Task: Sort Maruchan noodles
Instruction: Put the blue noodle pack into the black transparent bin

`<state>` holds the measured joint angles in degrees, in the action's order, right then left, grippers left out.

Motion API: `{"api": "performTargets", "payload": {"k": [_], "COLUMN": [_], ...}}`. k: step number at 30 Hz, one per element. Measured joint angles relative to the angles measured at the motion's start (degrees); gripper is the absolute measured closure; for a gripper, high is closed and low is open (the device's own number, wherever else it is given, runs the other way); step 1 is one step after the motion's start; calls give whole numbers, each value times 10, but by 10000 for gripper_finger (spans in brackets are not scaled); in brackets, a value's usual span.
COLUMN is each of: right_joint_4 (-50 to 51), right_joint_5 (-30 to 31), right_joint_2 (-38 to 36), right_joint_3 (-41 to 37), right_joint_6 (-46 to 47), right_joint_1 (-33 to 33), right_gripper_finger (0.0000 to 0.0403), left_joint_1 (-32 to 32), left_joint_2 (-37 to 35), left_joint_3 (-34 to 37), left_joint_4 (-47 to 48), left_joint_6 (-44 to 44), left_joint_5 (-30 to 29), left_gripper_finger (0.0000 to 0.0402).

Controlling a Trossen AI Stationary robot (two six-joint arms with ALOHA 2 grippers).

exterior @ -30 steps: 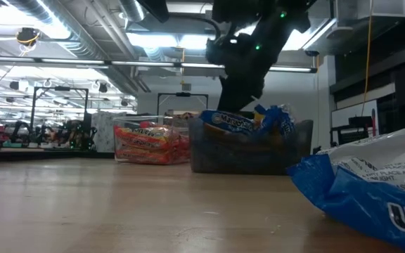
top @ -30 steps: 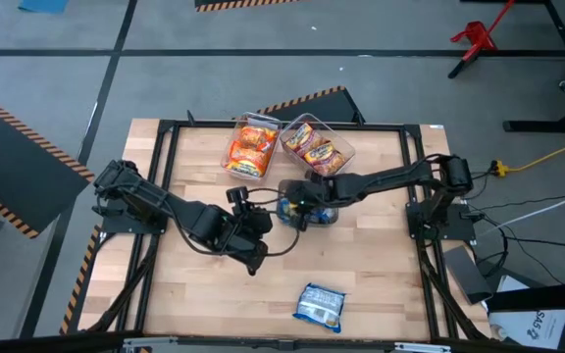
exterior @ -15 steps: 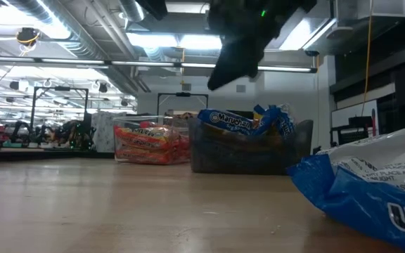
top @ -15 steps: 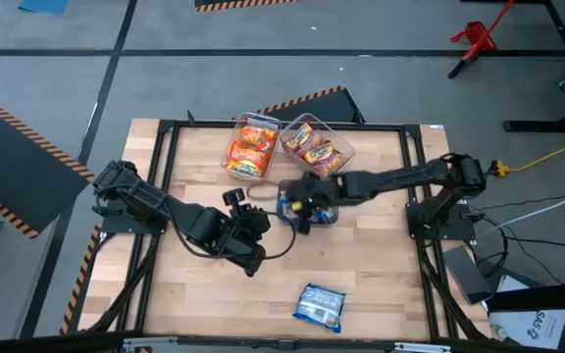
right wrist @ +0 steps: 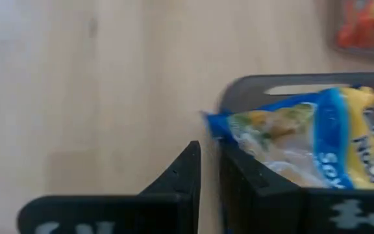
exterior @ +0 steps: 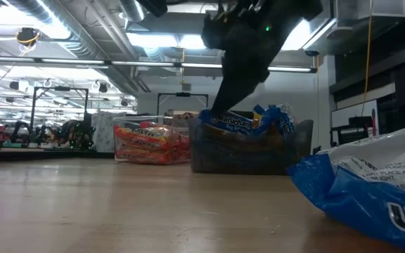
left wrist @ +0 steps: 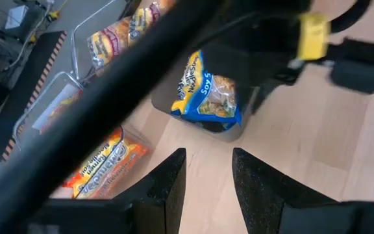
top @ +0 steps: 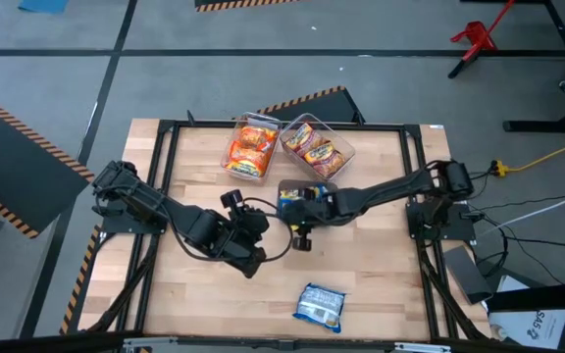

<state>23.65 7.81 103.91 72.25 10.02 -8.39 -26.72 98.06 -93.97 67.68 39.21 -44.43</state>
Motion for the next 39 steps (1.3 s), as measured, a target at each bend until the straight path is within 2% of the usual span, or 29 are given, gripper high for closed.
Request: {"api": "performTargets", "payload": {"k": [6, 13, 17, 21, 23, 27, 32, 35, 39], "right_joint_4": [0, 2, 11, 47, 57, 37, 34, 42, 71], "right_joint_5": [36, -14, -12, 67, 87, 88, 63, 73, 72], "right_joint_2": [6, 1, -44, -76, -76, -59, -38, -42, -82], "right_joint_3": [0, 0, 0, 0, 0, -26, -66, -67, -36], "right_joint_6": [0, 0, 1, 0, 0, 1, 4, 7, 16], "right_joint_1": [32, 47, 31, 11, 11, 16, 25, 25, 17], "right_gripper_finger": [361, 361, 361, 361, 361, 361, 361, 361, 361], "left_joint_1": [-1, -1, -1, -3, -3, 1, 1, 0, 1], "left_joint_2": [0, 0, -1, -1, -1, -1, -1, -1, -1], "left_joint_3": [0, 0, 19, 60, 88, 135, 157, 158, 158], "left_joint_4": [0, -3, -26, -103, -162, -248, -273, -283, -335], "left_joint_6": [12, 12, 15, 20, 11, 11, 41, 42, 43], "left_joint_5": [5, -2, -16, -17, -16, -11, -7, -6, -9], "left_gripper_finger": [282, 282, 282, 282, 282, 282, 282, 282, 282]}}
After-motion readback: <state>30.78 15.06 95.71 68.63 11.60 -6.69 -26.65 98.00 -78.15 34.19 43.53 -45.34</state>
